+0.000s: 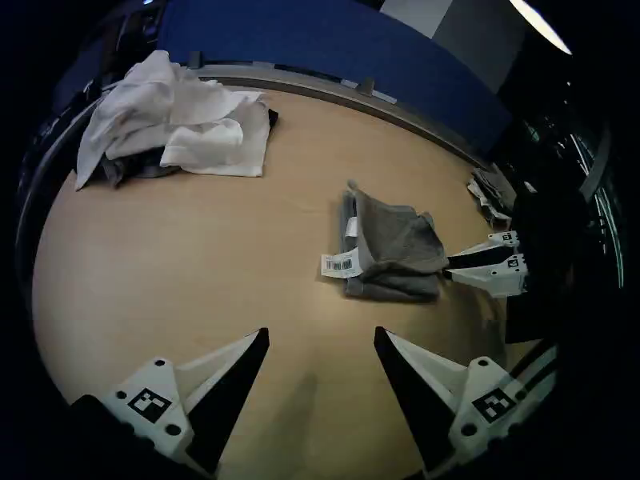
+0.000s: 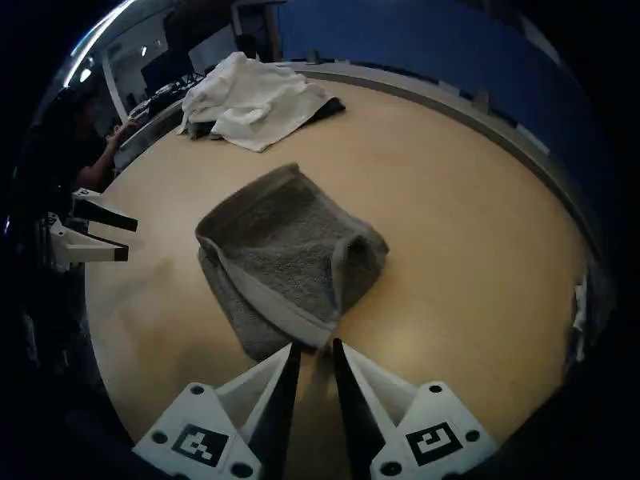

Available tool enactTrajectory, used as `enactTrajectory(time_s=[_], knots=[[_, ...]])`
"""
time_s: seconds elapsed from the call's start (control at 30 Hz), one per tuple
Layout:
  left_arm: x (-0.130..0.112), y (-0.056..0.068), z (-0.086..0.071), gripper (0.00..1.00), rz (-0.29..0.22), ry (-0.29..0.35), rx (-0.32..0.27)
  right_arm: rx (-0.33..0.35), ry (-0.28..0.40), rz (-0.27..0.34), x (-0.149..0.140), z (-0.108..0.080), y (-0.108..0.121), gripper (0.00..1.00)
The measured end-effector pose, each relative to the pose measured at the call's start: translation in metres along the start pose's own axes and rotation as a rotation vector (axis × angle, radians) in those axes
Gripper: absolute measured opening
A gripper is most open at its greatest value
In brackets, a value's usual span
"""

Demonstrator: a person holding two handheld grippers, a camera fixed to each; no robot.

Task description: Fold towel

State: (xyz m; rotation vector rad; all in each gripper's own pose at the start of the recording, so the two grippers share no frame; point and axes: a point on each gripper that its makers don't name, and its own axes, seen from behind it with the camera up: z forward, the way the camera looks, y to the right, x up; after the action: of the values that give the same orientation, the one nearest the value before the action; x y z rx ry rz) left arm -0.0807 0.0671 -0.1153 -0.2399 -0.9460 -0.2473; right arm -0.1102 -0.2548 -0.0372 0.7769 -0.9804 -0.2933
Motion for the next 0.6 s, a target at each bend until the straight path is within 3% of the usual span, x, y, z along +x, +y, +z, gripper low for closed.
enactTrajectory(time_s=[0.6], knots=[[0.0036, -0.0002, -0.0008, 0.98, 0.001, 0.002, 0.000, -0.002, 0.002, -0.034, 0.0083, -0.0012, 0.0017, 0.08]])
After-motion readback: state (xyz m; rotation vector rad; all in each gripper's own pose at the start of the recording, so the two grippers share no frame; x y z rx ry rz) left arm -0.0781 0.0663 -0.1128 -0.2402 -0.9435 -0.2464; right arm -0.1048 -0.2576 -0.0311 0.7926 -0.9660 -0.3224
